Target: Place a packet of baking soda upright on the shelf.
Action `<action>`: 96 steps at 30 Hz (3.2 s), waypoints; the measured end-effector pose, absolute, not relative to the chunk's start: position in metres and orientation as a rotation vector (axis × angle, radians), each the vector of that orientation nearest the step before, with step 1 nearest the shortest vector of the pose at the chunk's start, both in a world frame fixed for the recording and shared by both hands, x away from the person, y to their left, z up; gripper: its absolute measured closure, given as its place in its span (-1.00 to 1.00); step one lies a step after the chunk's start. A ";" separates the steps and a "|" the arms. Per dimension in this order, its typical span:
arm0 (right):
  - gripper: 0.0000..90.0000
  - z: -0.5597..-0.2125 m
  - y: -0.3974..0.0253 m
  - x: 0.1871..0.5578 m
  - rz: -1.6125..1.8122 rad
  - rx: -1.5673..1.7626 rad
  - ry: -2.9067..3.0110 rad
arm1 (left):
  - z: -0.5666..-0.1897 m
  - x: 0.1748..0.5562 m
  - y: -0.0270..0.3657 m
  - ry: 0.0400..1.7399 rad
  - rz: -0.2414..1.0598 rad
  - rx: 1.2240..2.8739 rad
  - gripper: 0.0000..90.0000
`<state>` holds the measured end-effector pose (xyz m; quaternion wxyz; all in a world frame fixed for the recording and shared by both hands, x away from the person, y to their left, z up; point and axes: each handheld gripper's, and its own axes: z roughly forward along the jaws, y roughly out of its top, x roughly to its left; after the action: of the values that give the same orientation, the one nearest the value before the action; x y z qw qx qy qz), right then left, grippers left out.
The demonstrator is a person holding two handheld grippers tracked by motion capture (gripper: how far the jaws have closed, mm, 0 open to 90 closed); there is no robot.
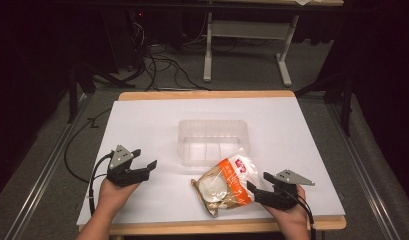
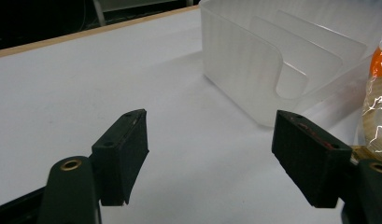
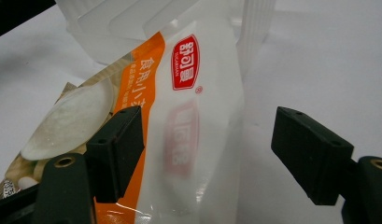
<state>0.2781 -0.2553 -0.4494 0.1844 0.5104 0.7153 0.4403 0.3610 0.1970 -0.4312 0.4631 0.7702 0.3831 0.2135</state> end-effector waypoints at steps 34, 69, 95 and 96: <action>1.00 -0.446 -0.258 0.277 1.366 1.462 2.073 | -0.433 0.361 0.192 0.929 0.534 1.933 -0.39; 1.00 -0.397 -0.350 0.261 1.395 1.478 1.630 | -0.433 0.361 0.194 0.924 0.531 1.932 -0.39; 1.00 -0.375 -0.319 0.273 1.354 1.319 1.566 | -0.434 0.362 0.193 0.922 0.537 1.939 -0.39; 1.00 -0.374 -0.318 0.272 1.336 1.309 1.566 | -0.434 0.362 0.193 0.922 0.536 1.938 -0.39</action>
<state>0.2724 -0.3180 -0.3738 0.3441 0.5040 0.6027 0.5141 0.3618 0.1932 -0.4337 0.4480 0.7833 0.3727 0.2164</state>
